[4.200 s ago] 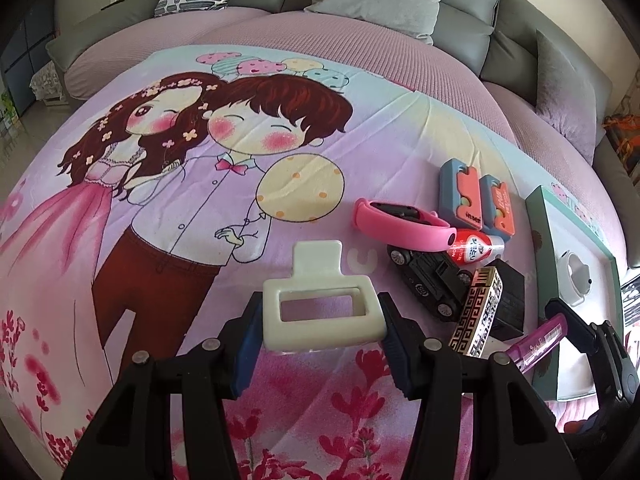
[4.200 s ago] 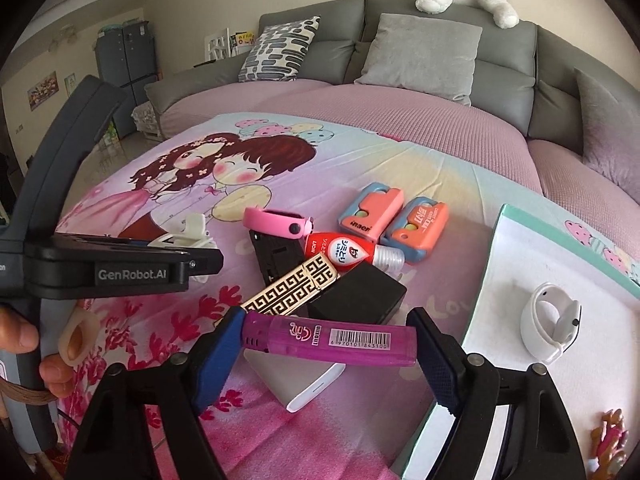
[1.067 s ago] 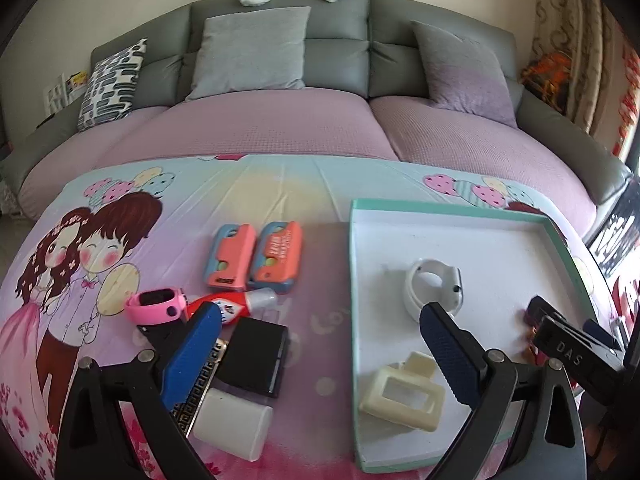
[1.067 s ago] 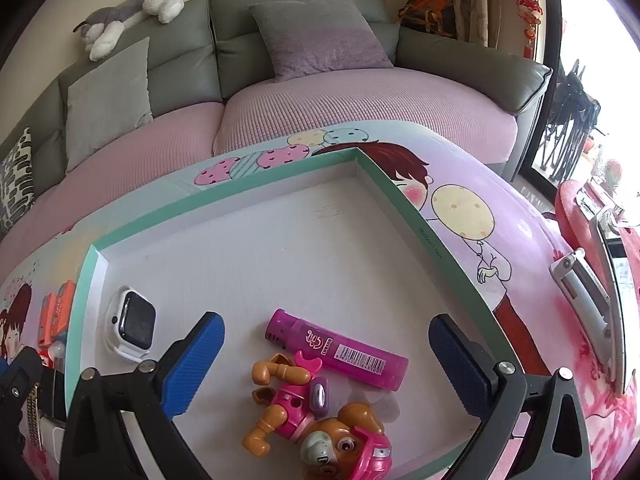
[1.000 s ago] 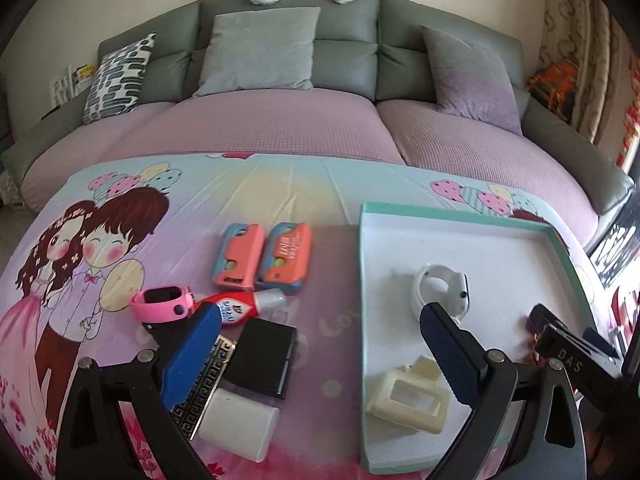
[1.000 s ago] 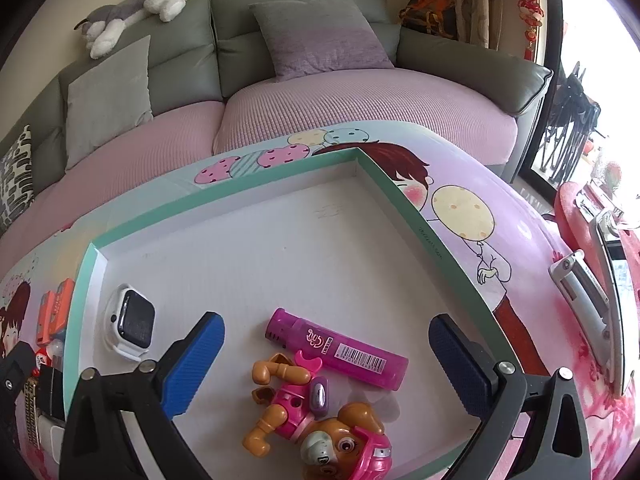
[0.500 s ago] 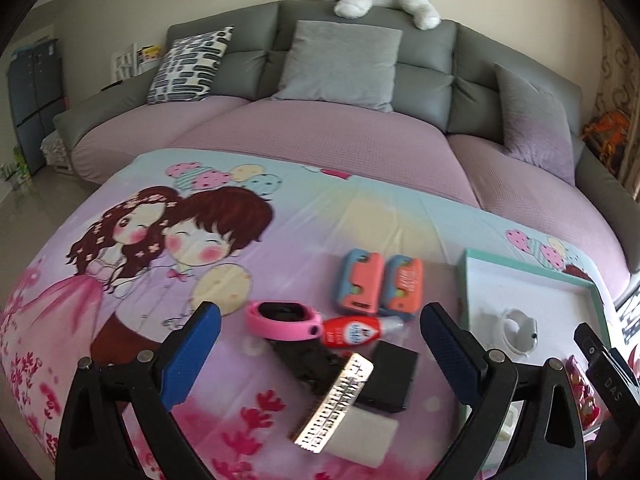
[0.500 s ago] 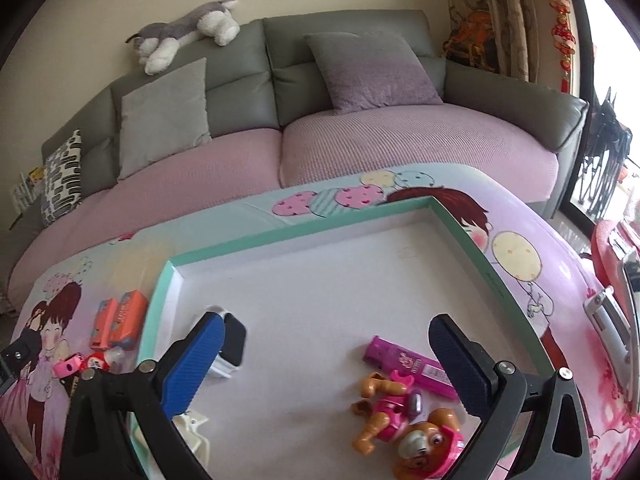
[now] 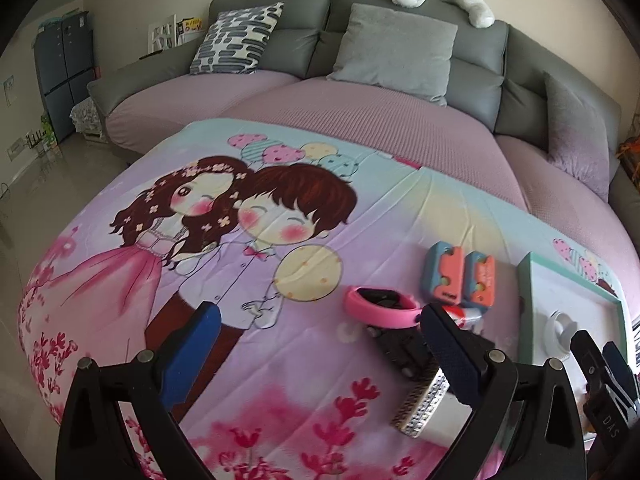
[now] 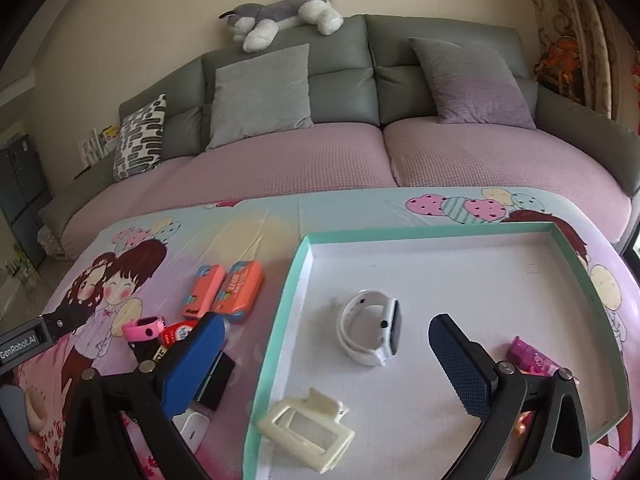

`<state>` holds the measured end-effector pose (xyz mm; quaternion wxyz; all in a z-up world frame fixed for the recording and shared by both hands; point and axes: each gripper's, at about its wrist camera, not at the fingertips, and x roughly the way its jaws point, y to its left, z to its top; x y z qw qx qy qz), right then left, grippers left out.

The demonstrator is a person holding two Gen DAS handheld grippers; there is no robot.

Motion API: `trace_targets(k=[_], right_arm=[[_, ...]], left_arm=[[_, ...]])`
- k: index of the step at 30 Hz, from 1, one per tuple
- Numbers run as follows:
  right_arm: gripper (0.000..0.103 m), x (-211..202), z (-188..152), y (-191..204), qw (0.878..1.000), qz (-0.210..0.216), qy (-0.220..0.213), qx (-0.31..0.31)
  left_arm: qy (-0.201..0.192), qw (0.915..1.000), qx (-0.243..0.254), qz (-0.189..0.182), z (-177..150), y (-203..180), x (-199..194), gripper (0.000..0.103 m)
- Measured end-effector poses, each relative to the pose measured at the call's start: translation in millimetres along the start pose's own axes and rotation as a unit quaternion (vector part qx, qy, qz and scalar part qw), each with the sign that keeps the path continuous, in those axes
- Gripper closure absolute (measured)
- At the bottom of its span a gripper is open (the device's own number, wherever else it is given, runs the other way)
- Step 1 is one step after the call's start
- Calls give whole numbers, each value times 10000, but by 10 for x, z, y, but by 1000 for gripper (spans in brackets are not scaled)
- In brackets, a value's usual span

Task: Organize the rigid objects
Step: 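Move both tools back toward the remaining items beside the tray, then lower the left gripper onto the gold-patterned case and close it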

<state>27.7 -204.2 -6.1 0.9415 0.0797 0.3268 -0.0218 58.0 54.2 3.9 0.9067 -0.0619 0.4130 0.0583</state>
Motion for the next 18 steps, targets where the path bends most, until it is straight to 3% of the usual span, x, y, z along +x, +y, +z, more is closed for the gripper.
trace_targets(k=[6, 12, 18], right_arm=[[0, 56, -99, 369, 9985, 396, 203, -332], [0, 132, -222, 632, 9953, 438, 449, -741], [0, 128, -248, 569, 9966, 231, 482, -625]], left_arm=[[370, 9993, -9, 64, -54, 146, 144, 3], [611, 9980, 75, -133, -114, 141, 232, 3], [818, 9938, 85, -755, -150, 45, 289, 3]])
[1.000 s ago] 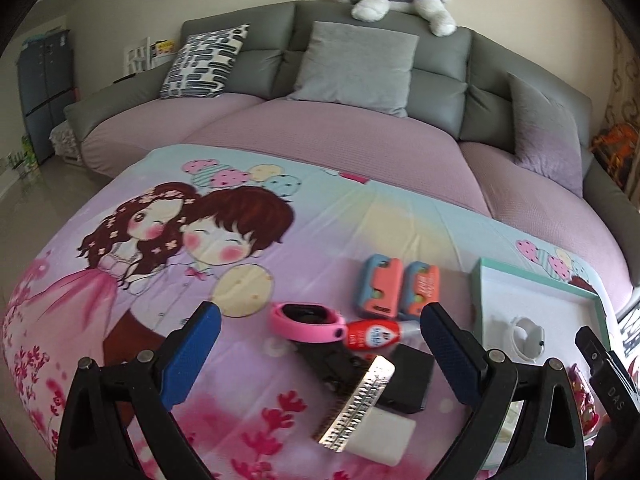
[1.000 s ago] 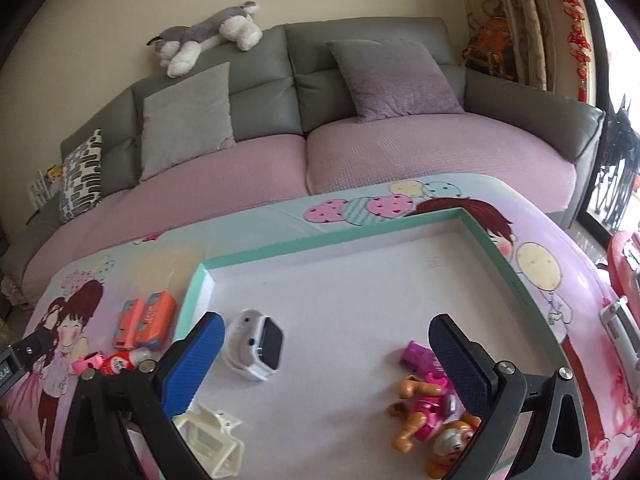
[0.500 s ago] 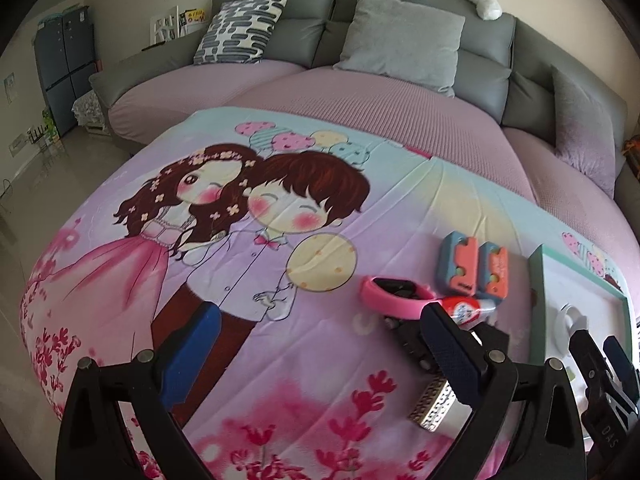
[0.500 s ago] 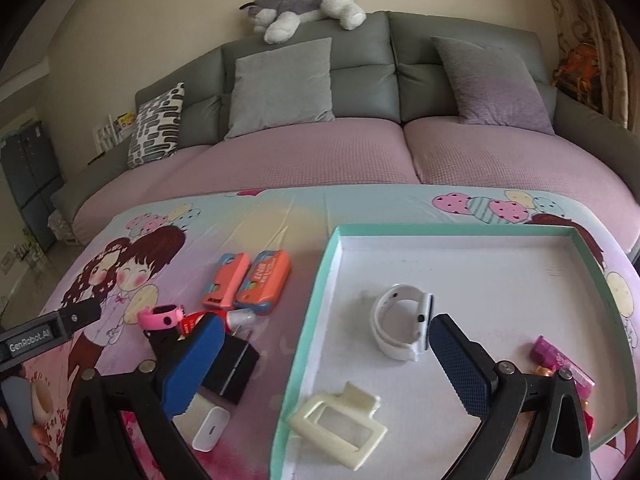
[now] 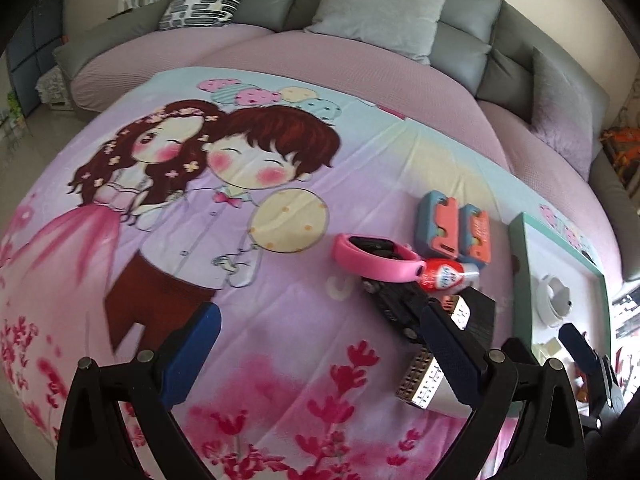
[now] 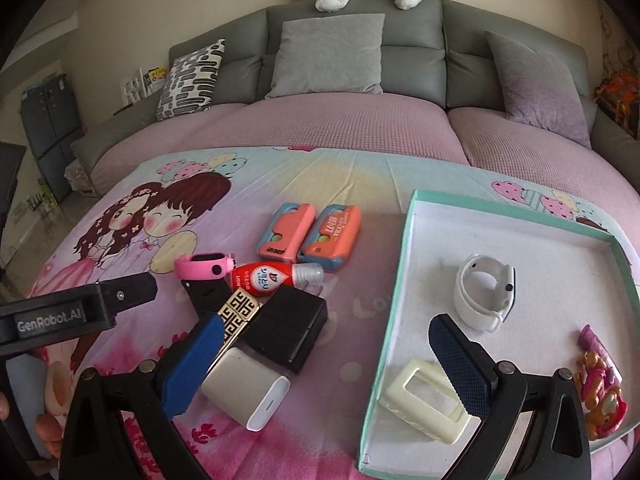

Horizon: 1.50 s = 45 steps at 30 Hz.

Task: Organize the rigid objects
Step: 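Lower the left gripper onto the gold-patterned case and close it, then lift the gold case with the left gripper while the right gripper grasps the white plug adapter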

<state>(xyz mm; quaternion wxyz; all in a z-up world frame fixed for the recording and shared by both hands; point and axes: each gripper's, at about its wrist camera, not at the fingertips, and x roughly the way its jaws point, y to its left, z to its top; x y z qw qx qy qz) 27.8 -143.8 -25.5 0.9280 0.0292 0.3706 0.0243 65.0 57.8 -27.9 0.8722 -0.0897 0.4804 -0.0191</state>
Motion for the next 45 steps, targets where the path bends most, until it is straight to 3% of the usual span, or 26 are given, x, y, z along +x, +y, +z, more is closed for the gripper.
trace_targets(k=[7, 10, 17, 28, 37, 45], right_arm=[[0, -44, 22, -266, 9983, -197, -66, 546], [0, -47, 26, -312, 9977, -223, -39, 635], [0, -64, 33, -388, 9968, -230, -55, 765], [0, -36, 21, -403, 9966, -251, 11, 790], [0, -29, 11, -414, 9967, -208, 58, 779], [0, -31, 5, -408, 9965, -186, 89, 807]], left_arm=[[270, 9987, 406, -168, -69, -242, 155, 3], [312, 9976, 571, -221, -94, -347, 185, 9], [573, 9929, 795, -679, -151, -529, 285, 37], [679, 9879, 849, -1108, -185, -619, 312, 67], [656, 9893, 853, -982, -179, -583, 290, 76], [706, 9922, 850, -576, -193, -462, 306, 79]])
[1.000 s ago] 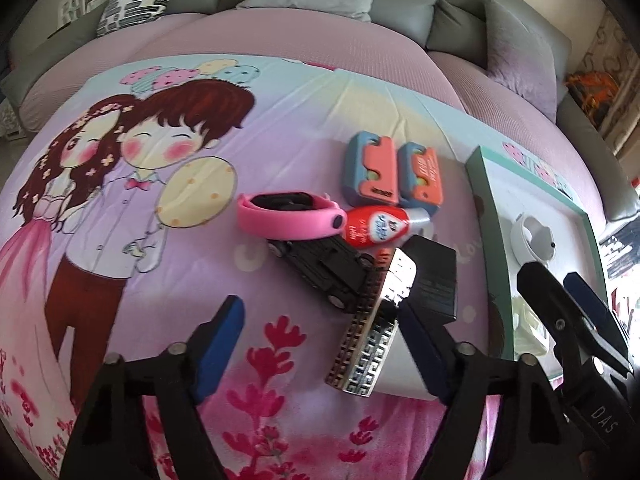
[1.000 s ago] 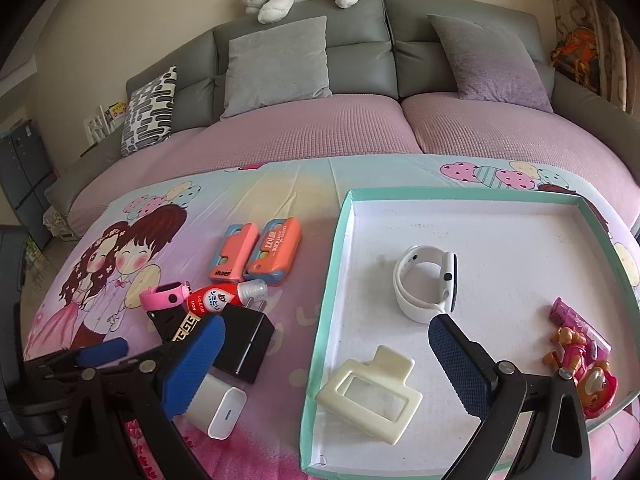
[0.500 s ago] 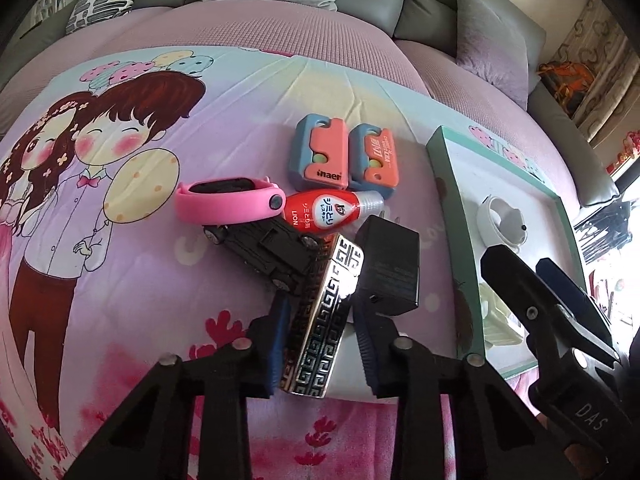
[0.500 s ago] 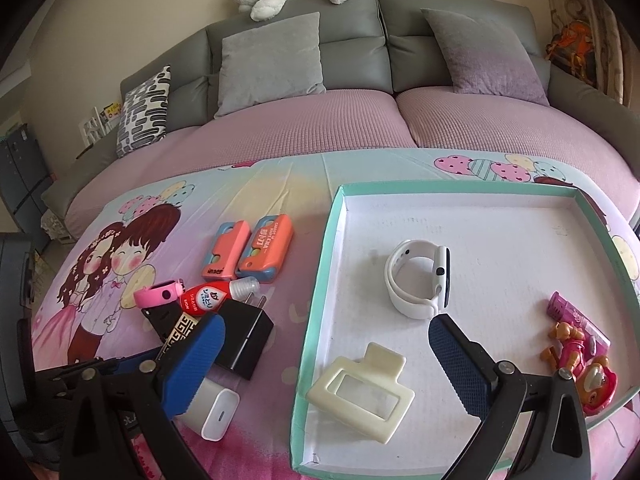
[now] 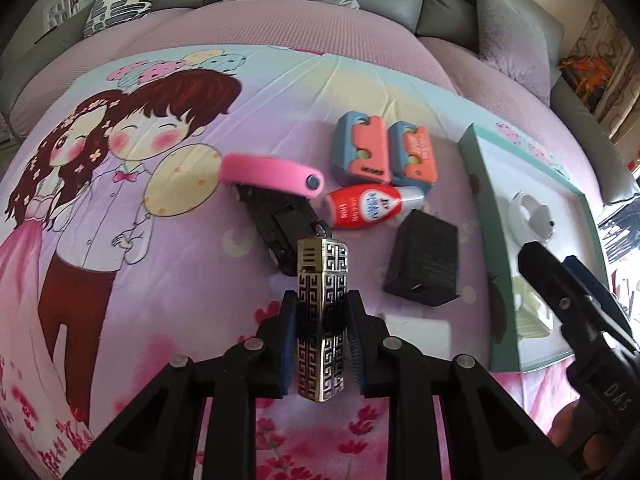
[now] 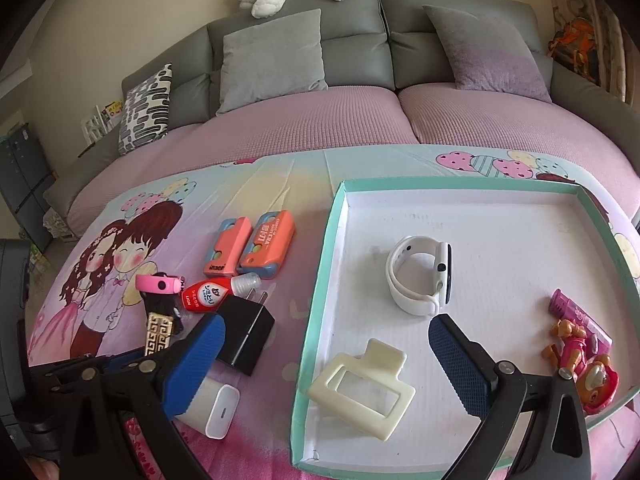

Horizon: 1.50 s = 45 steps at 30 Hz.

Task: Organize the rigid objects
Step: 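Lift the gold case with the left gripper while the right gripper grasps the white plug adapter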

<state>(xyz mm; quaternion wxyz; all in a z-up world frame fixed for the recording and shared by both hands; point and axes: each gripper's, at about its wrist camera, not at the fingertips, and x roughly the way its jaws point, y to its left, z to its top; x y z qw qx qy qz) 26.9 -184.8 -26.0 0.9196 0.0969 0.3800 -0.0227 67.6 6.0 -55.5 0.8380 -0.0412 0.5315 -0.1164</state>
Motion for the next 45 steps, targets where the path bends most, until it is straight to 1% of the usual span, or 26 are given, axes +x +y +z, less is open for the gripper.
trace_targets(k=[1, 4, 6, 11, 14, 18, 21, 23, 25, 27, 28, 35, 45], right_arm=[[0, 3, -2, 7, 10000, 1, 10, -8], [0, 13, -9, 45, 10000, 4, 42, -76], [0, 11, -18, 82, 9999, 21, 52, -138], [0, -11, -42, 206, 9993, 100, 75, -343], [0, -21, -69, 305, 9985, 166, 117, -503], [1, -29, -135, 473, 9961, 246, 213, -823], [6, -28, -195, 606, 9932, 322, 266, -1082], [10, -6, -238, 673, 9914, 395, 357, -1200], [16, 21, -270, 723, 9896, 440, 451, -1296], [18, 41, -303, 762, 9877, 467, 525, -1398], [19, 48, -318, 779, 9869, 474, 548, -1441], [19, 157, -421, 864, 9818, 539, 857, -1610], [19, 288, -532, 963, 9801, 501, 1045, -1612]], left_arm=[[4, 10000, -56, -42, -7, 35, -7, 79], [-17, 10000, -75, 63, -16, 74, -38, 79], [-11, 9999, -135, 60, -25, 114, -46, 79], [2, 9986, -307, 420, -59, 305, -106, 79], [118, 9976, -397, 560, -90, 431, -78, 80], [115, 9973, -520, 507, -102, 549, -91, 80], [116, 9972, -554, 481, -119, 607, -96, 80], [116, 9974, -560, 446, -120, 625, -96, 80], [122, 9975, -573, 408, -127, 661, -100, 80], [132, 9974, -598, 367, -135, 678, -107, 80], [113, 9972, -587, 456, -135, 693, -106, 80], [142, 9971, -560, 494, -118, 699, -70, 80], [143, 9970, -543, 529, -131, 640, -33, 80]])
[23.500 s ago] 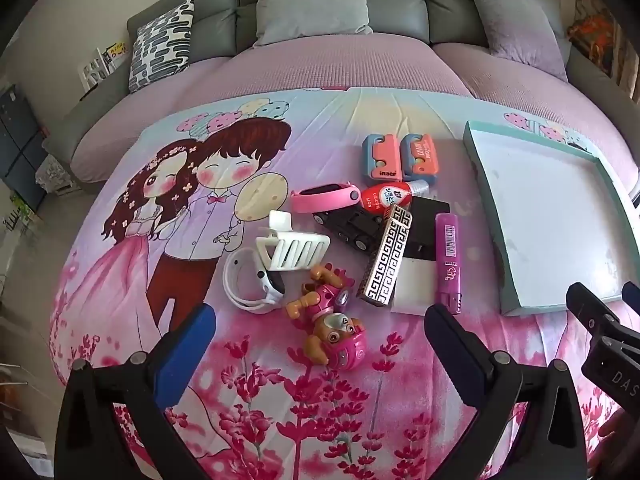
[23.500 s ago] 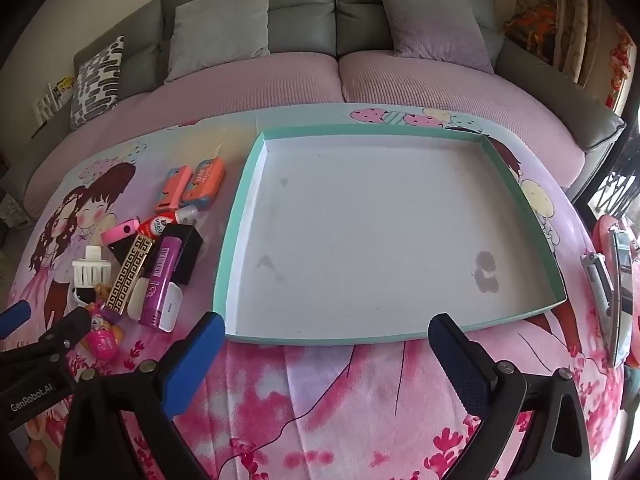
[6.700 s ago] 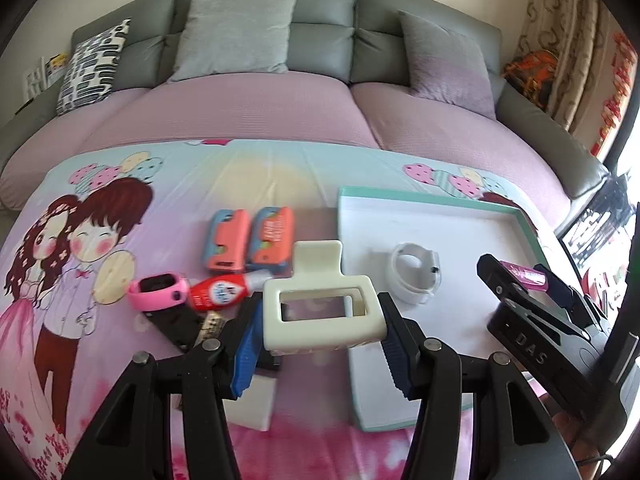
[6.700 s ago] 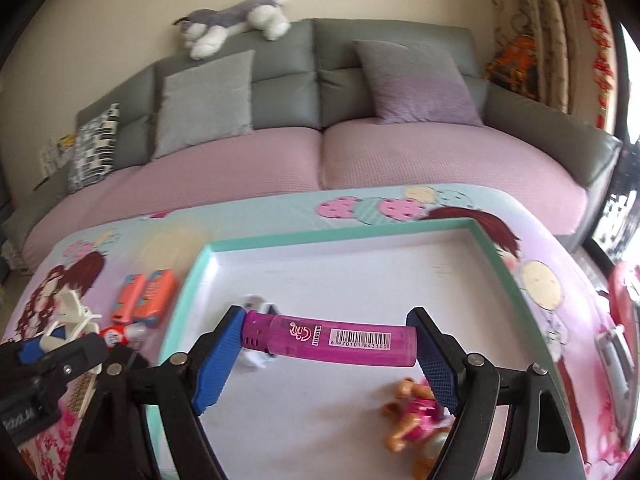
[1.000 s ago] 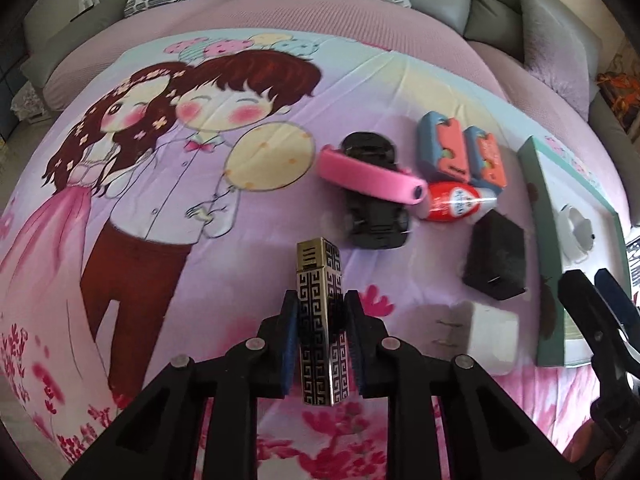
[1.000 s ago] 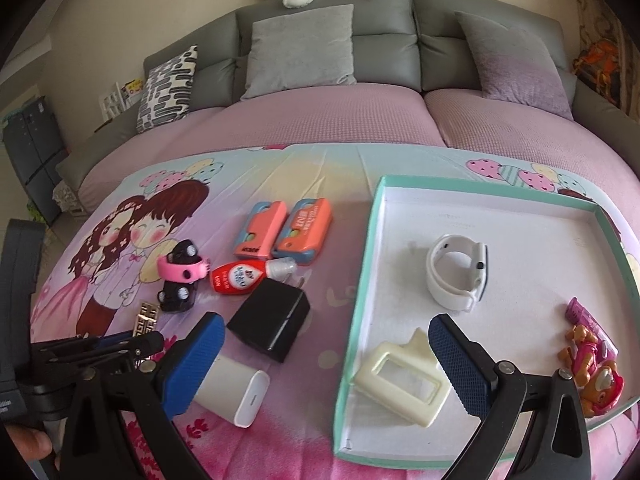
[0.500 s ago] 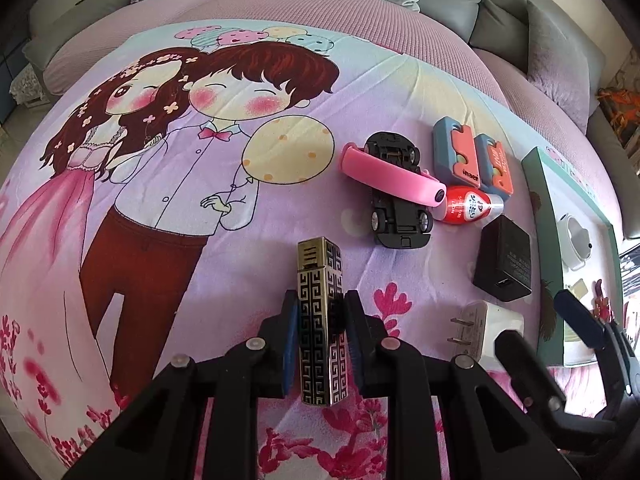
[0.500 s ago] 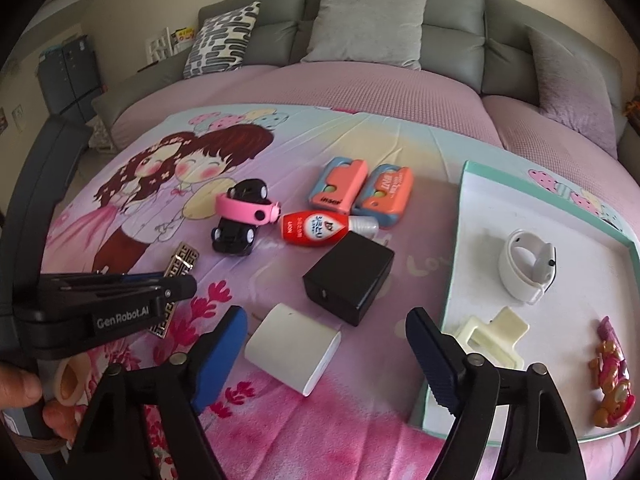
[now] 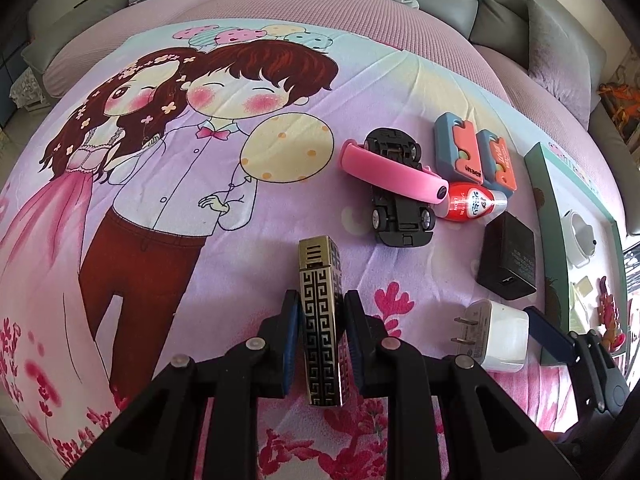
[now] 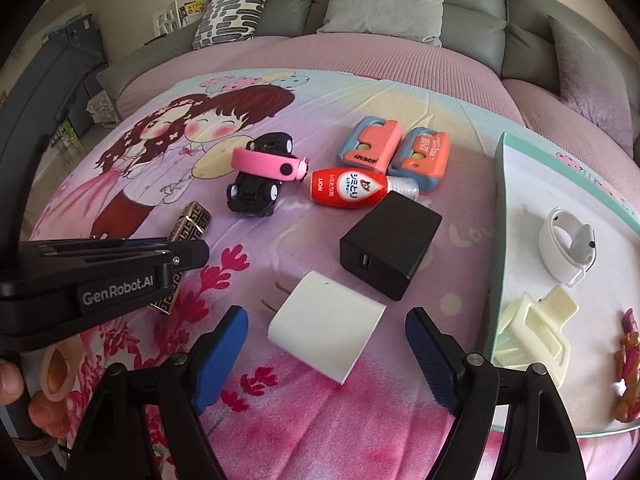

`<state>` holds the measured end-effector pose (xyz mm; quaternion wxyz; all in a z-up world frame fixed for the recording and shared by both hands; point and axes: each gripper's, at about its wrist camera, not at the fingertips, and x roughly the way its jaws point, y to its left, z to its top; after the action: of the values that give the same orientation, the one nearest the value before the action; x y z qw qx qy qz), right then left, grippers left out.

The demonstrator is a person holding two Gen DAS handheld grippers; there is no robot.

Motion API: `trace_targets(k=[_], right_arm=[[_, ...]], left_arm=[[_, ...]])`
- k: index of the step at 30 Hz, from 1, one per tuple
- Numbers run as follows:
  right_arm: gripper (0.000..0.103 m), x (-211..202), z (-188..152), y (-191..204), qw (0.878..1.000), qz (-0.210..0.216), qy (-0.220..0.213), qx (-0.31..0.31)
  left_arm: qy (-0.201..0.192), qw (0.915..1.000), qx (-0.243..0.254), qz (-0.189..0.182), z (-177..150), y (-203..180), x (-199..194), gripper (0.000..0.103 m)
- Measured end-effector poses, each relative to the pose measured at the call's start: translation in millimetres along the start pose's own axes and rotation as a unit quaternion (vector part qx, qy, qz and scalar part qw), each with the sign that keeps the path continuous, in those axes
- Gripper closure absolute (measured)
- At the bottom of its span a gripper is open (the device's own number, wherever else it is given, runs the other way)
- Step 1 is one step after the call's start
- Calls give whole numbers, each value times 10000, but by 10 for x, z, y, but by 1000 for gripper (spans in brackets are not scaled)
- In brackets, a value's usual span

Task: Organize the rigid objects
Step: 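Lift the gold case with the left gripper while the right gripper grasps the white plug adapter, then carry the gold case and white plug adapter over the tray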

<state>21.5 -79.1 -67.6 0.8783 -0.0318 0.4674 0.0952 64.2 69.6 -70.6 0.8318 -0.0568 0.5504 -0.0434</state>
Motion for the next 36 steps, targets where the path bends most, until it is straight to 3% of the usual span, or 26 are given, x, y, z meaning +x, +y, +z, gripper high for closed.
trace_targets(k=[8, 10, 13, 16, 23, 36], right_arm=[[20, 45, 8, 2, 9998, -89, -23, 151], [32, 44, 6, -1, 9998, -115, -7, 145], [42, 34, 1, -49, 9996, -149, -2, 235], [42, 16, -3, -98, 9993, -39, -27, 361], [42, -28, -4, -146, 9986, 149, -86, 504], [42, -280, 55, -198, 9964, 159, -614, 565]], left_arm=[[10, 10000, 47, 47, -1, 2, 2, 80], [8, 10000, 59, 62, 1, -10, 0, 80], [1, 9999, 90, 58, 3, -30, -3, 82], [-43, 10000, 56, 12, 13, -31, -25, 87], [-122, 9999, 65, -6, 52, -53, -78, 87], [-671, 9973, 212, -199, 106, -196, -474, 87]])
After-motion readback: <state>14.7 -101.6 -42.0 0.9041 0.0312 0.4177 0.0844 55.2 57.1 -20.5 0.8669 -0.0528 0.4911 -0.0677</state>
